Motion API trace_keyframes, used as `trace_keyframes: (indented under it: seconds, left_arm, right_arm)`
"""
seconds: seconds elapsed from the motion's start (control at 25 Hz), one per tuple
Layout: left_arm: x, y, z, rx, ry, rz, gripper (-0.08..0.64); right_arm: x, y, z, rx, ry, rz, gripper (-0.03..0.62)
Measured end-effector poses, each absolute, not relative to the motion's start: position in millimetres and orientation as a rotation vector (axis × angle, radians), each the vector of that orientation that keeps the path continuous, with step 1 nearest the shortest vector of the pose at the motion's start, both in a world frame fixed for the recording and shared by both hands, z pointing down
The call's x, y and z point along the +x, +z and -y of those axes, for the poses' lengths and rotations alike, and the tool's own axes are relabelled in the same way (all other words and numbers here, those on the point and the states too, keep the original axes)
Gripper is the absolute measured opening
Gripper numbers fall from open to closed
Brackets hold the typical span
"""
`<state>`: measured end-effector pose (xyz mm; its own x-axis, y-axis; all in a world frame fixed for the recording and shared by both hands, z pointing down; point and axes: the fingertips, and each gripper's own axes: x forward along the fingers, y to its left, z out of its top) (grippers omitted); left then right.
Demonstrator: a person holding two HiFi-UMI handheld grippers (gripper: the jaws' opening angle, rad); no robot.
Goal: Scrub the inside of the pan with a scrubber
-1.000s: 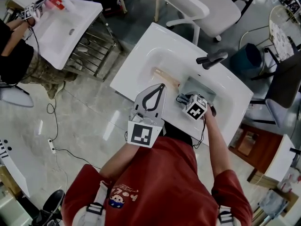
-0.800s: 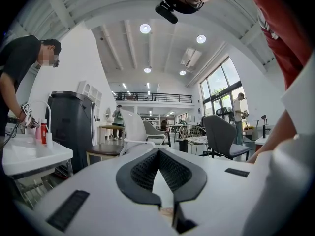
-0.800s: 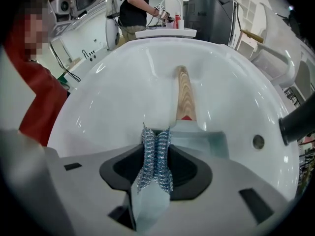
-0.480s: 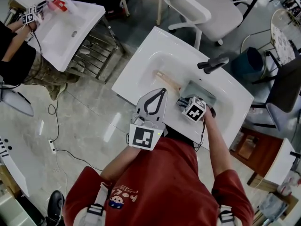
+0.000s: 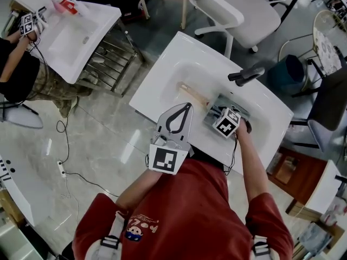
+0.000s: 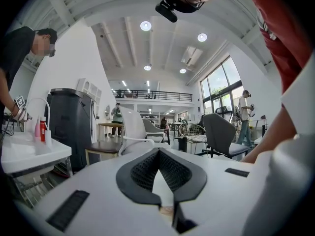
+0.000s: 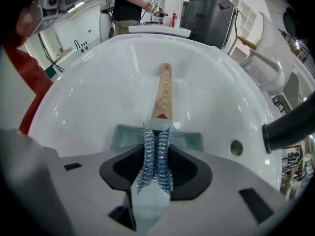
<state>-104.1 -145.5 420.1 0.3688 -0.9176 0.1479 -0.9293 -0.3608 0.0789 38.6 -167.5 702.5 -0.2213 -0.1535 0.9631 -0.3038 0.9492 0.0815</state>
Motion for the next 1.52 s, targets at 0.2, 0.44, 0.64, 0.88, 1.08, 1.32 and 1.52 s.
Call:
trace_keyframes:
  seconds: [0.2, 0.44, 0.64, 0.88, 1.08, 1.32, 1.52]
  left_arm:
    - [-100, 421, 143, 2.483, 0.129, 1.671, 0.012]
    - [-97, 422, 144, 2.481, 0.136, 1.663, 0.012]
    - [-93, 424, 141, 2.491, 0.144, 1.650, 0.012]
    - [-88, 422, 140, 2.501, 0.139, 1.630, 0.012]
    - [-84, 423, 140, 2.516, 0.153, 1.608, 0.012]
    - [-71, 423, 140, 2.547, 0.155, 1.577, 0.012]
    - [-66, 425, 137, 2.551, 0.144, 1.561, 0.012]
  right_arm:
    - [45, 706, 192, 0.445, 0.045, 1.772, 0.167]
    - [53, 709, 217, 0.539, -0.093, 1.696, 0.166]
    - [53, 711, 217, 0.557, -0.105, 1.692, 0.166]
    - [55, 704, 216, 0.582, -0.061, 1.725, 0.164]
    - [61, 678, 203, 0.547, 0.043, 1.812, 0.163]
    - [72, 674, 158, 0.356, 0.152, 1.828, 0.163]
    - [69, 685, 119, 0.245, 0.249, 1.839, 0.160]
